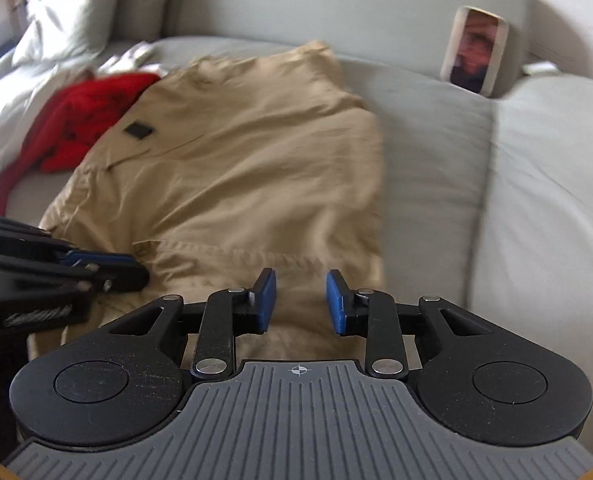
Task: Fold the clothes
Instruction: 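Open the left gripper and release the cuff on the sofa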
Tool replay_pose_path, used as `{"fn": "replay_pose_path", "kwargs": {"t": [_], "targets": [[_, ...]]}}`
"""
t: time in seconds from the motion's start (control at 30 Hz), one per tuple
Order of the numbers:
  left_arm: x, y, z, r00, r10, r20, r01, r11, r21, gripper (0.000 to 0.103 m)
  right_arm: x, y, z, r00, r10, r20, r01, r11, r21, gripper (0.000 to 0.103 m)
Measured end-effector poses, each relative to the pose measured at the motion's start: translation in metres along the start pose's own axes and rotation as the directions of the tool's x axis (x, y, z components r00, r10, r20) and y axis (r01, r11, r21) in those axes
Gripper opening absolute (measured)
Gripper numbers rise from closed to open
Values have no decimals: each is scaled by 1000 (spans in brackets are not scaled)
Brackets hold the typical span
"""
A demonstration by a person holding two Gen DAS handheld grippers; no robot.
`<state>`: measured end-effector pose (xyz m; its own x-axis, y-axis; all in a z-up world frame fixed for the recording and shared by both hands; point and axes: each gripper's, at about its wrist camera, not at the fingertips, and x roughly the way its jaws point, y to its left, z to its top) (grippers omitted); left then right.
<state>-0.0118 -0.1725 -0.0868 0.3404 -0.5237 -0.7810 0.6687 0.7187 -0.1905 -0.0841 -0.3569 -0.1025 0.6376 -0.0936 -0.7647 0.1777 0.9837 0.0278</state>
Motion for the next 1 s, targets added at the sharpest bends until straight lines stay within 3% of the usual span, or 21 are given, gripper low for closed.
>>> {"fn": "replay_pose_path", "kwargs": {"t": [0.07,0.2,0.33,0.4,0.5,0.57,0.63,0.77,0.87,1.0], "targets": [[-18,-2,-2,999,-13,45,13,1000,-3,13,-27,-7,-4,998,15,65,-19,997,68,32],[-41,-14,-16,994,-57,88,55,998,22,13,-64,-9,-21,994,51,98,-64,989,135,33],[-19,-27,-31,999,-43,18,41,996,85,14,-61,3,-36,993,101,64,-109,986,125,33],[0,-29,-36,999,-18,-32,21,994,109,16,-45,10,-43,996,90,-10,-88,989,118,33],[-3,-31,-31,999,-12,-39,16,992,126,16,-42,10,-45,995,90,-38,-85,988,126,31],[-13,-23,-26,998,-40,-43,44,995,92,16,-46,8,-45,995,95,-36,-89,987,134,33],[-34,-10,-26,999,-50,4,50,997,59,17,-49,7,-44,994,100,-35,-94,985,143,33],[-69,15,-29,994,-69,83,71,997,-21,42,-77,-19,-51,987,158,40,-163,956,246,47],[-70,31,-42,992,-106,64,114,982,-151,58,-88,-42,-58,980,189,63,-199,927,318,48],[-45,32,-53,990,-144,-3,138,950,-279,63,-75,-67,-63,971,237,25,-225,876,427,54]]}}
